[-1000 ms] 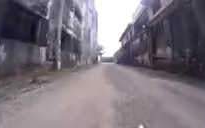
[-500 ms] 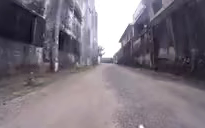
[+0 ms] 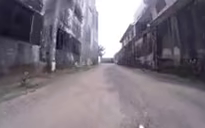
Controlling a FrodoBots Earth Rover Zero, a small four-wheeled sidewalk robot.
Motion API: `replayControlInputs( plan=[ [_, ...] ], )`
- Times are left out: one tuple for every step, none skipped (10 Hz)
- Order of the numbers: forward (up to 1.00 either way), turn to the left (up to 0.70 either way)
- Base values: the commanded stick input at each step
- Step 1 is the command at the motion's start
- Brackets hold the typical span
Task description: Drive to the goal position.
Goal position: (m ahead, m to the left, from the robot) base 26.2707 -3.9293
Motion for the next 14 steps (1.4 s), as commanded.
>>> replayControlInputs(
  plan=[
    [0.50,0.00],
    [0.50,0.00],
    [0.50,0.00],
    [0.50,0.00],
    [0.50,0.00],
    [0.50,0.00],
    [0.50,0.00],
    [0.50,0.00],
    [0.50,0.00],
    [0.50,0.00],
    [0.50,0.00],
    [0.50,0.00],
    [0.50,0.00],
    [0.50,0.00]
  ],
)
